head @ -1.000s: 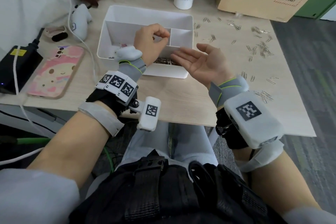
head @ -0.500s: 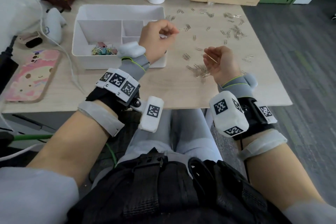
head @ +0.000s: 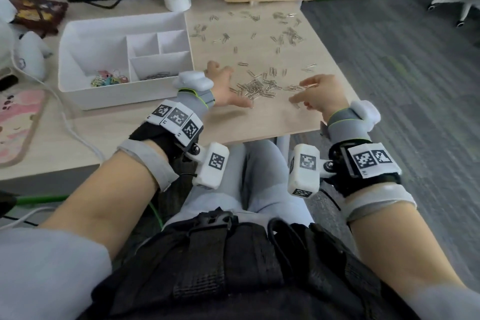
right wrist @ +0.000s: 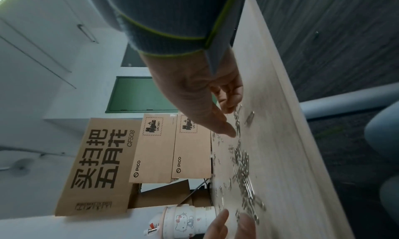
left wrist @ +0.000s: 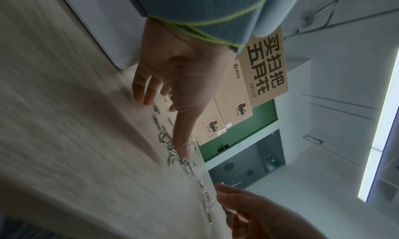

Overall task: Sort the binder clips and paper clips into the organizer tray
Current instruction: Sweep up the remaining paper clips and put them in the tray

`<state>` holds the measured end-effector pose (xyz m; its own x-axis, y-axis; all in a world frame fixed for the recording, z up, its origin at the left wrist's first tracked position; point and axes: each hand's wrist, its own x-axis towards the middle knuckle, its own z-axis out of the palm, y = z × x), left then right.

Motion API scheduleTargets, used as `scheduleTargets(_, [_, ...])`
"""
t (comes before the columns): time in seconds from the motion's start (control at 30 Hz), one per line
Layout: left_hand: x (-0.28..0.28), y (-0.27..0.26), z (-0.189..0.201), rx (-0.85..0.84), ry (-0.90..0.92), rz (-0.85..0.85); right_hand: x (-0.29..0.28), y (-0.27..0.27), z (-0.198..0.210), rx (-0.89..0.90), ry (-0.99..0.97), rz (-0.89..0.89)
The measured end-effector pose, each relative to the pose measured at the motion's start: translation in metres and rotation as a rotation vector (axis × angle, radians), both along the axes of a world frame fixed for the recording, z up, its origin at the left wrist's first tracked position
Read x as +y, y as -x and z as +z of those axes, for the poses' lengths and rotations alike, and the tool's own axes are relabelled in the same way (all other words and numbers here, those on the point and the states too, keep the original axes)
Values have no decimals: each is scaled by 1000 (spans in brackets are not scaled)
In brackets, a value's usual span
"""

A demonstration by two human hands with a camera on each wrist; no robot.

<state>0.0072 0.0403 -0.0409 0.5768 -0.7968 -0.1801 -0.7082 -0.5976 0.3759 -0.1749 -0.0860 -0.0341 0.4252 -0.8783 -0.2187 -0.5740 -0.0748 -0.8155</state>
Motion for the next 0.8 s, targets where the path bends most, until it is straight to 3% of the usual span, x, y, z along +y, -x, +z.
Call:
scheduleTargets(0.13, [-12, 5, -6, -90, -50, -18, -5, 5, -7, 111, 26, 54])
scheduleTargets(0.33, [-29, 5, -16, 60, 217, 0, -10, -8, -19, 117, 125, 49])
scheduleTargets(0.63, [-54, 7, -12, 142, 332, -25, -11, -44, -22, -29, 133, 64])
scheduleTargets(0.8, [-45, -7, 4, 168, 457, -70, -30, -29, -14, -140, 205, -122])
